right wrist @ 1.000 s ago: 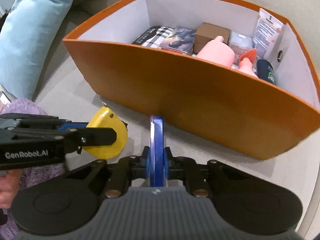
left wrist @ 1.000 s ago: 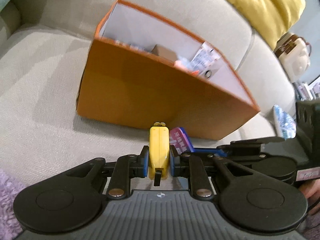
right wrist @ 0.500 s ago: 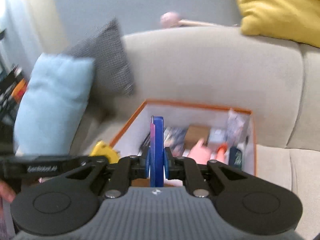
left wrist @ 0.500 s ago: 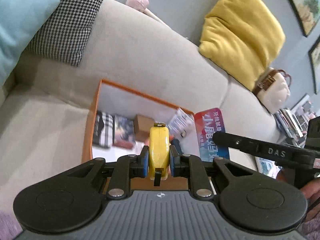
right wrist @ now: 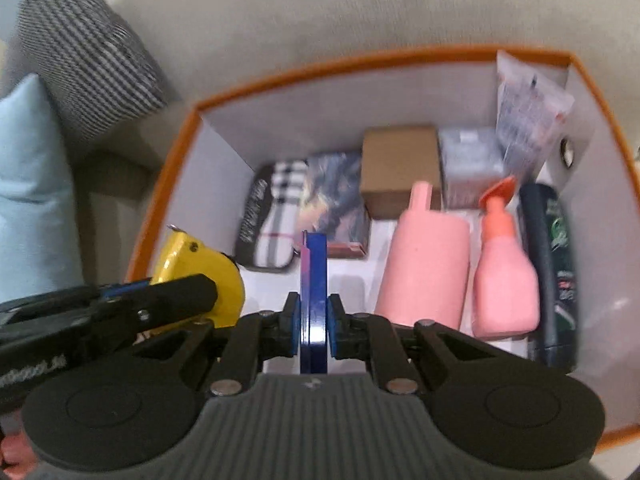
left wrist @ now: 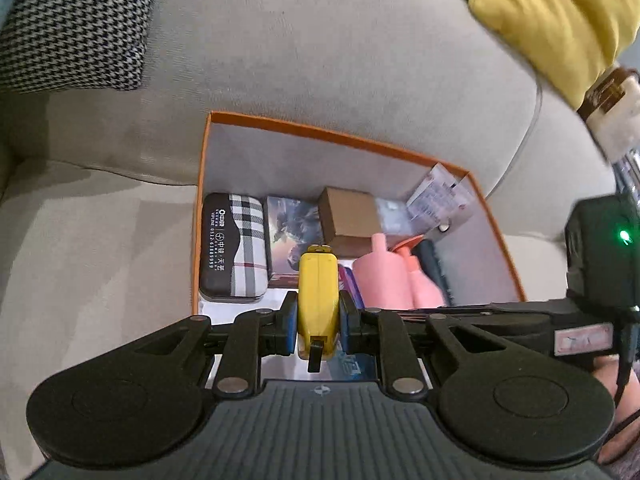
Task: Organize rigid objects
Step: 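Carry the tape measure and blue tin over the orange box with both tools, then open both tools to drop the tape measure and tin into the box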
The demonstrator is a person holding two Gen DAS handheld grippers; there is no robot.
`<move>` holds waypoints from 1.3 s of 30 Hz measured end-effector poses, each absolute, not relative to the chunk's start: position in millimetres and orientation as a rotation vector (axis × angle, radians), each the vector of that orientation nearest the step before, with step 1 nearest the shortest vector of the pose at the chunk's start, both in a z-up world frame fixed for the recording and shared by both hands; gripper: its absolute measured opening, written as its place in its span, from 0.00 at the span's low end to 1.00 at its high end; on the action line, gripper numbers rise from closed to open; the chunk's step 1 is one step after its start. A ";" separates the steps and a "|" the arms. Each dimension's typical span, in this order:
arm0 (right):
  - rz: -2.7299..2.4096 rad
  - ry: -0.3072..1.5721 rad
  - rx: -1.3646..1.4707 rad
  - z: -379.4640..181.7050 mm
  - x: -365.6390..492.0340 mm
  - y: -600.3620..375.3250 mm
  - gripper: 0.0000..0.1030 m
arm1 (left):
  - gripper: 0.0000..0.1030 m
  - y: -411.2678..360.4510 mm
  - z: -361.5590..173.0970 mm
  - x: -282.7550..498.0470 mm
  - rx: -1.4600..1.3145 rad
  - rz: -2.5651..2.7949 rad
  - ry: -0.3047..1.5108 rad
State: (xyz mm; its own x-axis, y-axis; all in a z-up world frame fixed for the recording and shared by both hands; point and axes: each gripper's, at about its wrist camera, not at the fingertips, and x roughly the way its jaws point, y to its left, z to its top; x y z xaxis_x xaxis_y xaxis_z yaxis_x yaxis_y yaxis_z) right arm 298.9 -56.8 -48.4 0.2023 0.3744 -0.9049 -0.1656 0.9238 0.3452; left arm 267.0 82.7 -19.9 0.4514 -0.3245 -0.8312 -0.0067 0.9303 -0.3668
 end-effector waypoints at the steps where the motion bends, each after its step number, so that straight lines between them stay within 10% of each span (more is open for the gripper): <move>1: 0.373 1.333 0.189 -54.1 301.2 -55.6 0.13 | 0.21 81.0 -22.7 269.5 -0.326 -0.198 1.099; 39: 0.411 1.153 -0.011 -36.5 280.7 -81.5 0.21 | 0.22 31.8 -77.5 308.3 -0.001 -0.204 1.438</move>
